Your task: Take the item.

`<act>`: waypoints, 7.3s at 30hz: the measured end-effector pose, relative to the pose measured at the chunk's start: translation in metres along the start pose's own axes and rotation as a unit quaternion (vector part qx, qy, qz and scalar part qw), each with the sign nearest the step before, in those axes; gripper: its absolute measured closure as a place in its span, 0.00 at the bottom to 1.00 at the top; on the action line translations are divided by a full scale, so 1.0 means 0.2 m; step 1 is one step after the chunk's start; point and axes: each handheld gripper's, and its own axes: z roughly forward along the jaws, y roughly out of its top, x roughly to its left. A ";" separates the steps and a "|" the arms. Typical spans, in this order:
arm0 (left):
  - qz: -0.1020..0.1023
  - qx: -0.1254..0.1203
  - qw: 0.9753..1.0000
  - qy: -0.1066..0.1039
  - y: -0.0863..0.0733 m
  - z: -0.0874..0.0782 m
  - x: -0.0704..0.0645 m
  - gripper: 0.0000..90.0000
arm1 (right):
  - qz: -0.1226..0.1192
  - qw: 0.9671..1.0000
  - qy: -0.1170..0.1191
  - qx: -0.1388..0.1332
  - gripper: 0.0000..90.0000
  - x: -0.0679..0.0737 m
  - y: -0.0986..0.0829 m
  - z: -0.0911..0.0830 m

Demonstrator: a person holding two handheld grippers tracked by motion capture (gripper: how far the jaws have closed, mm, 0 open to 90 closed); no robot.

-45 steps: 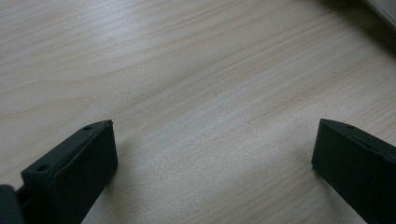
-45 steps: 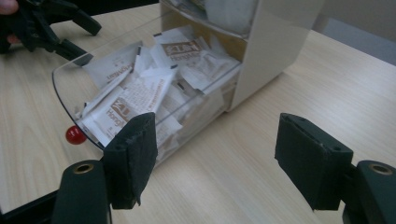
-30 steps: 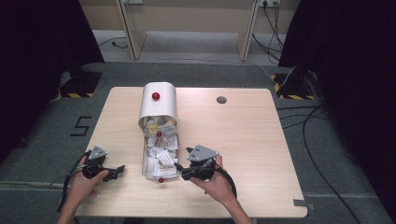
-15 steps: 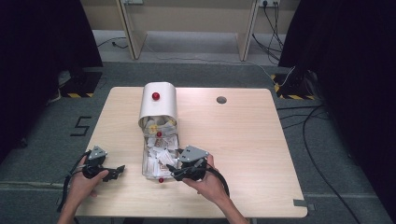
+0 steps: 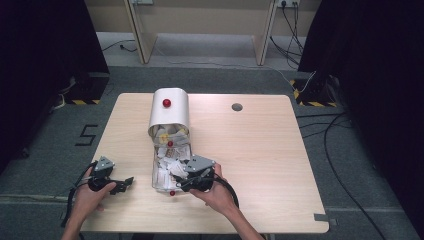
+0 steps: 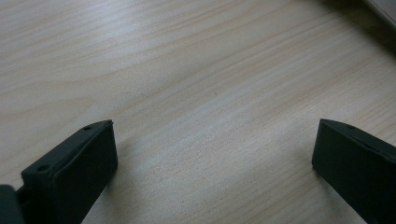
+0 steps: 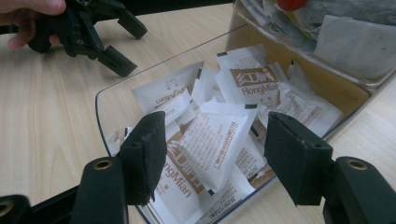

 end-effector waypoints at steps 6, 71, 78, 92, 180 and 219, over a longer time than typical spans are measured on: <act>0.001 0.000 1.000 0.000 0.00 0.00 0.00 0.00 | -0.006 1.000 -0.003 0.007 0.46 0.00 0.01 0.05; 0.000 0.000 1.000 0.000 0.00 0.00 0.00 0.00 | -0.030 0.999 -0.016 0.006 0.73 -0.02 0.10 0.03; 0.000 0.000 1.000 0.000 0.00 0.00 0.00 0.00 | -0.023 1.000 -0.020 -0.006 0.73 -0.04 0.12 -0.01; 0.000 0.001 1.000 0.001 0.00 0.00 0.00 0.00 | -0.020 0.999 -0.032 -0.023 0.73 -0.08 0.13 -0.11; 0.001 0.001 1.000 -0.001 0.01 0.00 0.00 0.00 | 0.102 0.982 -0.156 -0.006 0.73 -0.54 -0.29 -0.51; -0.001 -0.002 1.000 -0.001 0.01 0.01 0.01 0.00 | 0.144 0.975 -0.167 0.021 0.73 -0.67 -0.43 -0.45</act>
